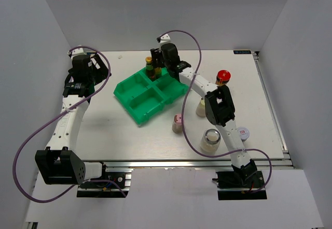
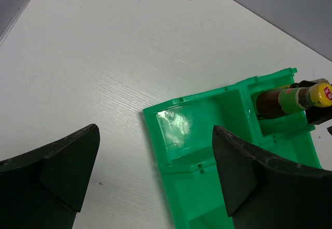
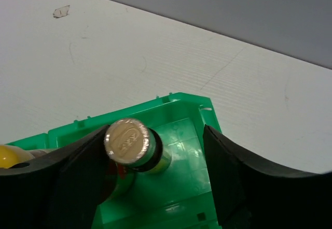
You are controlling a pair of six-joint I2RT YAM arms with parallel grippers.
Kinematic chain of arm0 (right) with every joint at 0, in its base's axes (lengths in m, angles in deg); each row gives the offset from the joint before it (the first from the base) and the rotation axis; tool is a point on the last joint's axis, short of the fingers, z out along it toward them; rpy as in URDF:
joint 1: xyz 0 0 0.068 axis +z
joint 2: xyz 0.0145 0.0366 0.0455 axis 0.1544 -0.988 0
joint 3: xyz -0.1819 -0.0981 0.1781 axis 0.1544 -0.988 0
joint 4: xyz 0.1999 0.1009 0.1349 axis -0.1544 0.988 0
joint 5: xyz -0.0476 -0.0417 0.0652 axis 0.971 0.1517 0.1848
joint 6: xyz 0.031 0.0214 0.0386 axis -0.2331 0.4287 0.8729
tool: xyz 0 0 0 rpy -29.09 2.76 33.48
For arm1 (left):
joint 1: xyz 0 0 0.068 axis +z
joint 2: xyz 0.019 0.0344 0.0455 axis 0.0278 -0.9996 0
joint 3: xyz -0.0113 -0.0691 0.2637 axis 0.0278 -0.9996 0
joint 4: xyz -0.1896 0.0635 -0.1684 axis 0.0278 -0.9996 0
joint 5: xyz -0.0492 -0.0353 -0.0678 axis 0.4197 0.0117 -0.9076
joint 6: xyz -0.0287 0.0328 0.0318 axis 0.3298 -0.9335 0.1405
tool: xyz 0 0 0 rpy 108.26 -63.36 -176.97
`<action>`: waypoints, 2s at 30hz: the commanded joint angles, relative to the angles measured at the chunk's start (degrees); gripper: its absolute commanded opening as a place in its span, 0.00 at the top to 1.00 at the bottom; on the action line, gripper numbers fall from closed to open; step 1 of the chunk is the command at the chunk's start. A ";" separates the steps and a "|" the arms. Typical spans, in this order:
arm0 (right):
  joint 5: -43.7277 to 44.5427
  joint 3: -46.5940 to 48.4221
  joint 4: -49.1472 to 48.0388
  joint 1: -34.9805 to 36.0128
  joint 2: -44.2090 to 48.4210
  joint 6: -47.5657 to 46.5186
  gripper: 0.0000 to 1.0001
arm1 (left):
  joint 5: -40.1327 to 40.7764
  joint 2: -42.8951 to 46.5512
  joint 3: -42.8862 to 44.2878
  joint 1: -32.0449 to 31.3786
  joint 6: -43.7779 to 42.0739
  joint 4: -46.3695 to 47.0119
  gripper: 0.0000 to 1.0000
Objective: Organize the condiment bottles
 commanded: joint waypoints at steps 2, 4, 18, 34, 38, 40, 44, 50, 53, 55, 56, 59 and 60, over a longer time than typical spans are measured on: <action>0.80 -0.73 -4.77 0.18 7.32 0.70 0.23 | -0.10 1.79 0.65 0.07 -0.58 -0.05 0.02; 0.63 -0.64 -4.59 0.09 9.52 0.17 0.22 | -0.28 2.06 0.74 0.07 -0.58 -0.05 0.02; 7.40 -26.72 10.84 -11.49 40.26 7.63 0.11 | -2.30 1.10 1.79 0.07 2.40 -1.45 0.02; 0.65 -31.32 26.52 -27.15 34.15 4.31 0.11 | -3.00 -2.25 4.96 0.07 3.98 -3.56 0.02; 3.34 -27.10 30.46 -27.15 28.35 5.97 0.11 | -2.21 -2.51 5.22 0.07 3.90 -4.26 0.02; 6.15 -26.30 30.92 -27.15 26.23 7.02 0.10 | -1.51 -2.43 5.22 0.07 3.81 -4.36 0.02; 7.57 -26.39 30.74 -27.33 25.08 8.96 0.15 | -1.07 -2.43 5.31 0.07 3.72 -4.36 0.02; 7.66 -27.97 26.96 -27.33 27.80 8.96 0.62 | -1.15 -2.25 5.31 0.07 3.72 -4.27 0.02; 5.74 -27.97 25.65 -27.15 30.18 7.21 0.77 | -1.33 -1.72 4.96 0.07 3.72 -4.01 0.02; 3.80 -26.83 25.64 -25.93 31.85 4.67 0.78 | -1.59 -1.46 4.69 0.07 3.81 -3.48 0.02; 3.27 -26.31 25.73 -25.05 32.98 3.35 0.78 | -1.77 -1.20 4.35 0.07 3.90 -3.30 0.02; 3.88 -23.15 25.91 -19.43 34.48 -0.52 0.80 | -2.12 -0.84 4.08 0.07 4.16 -2.77 0.02; 4.32 -21.05 25.91 -16.20 34.66 -1.31 0.81 | -2.38 -0.84 4.08 0.07 4.16 -2.77 0.02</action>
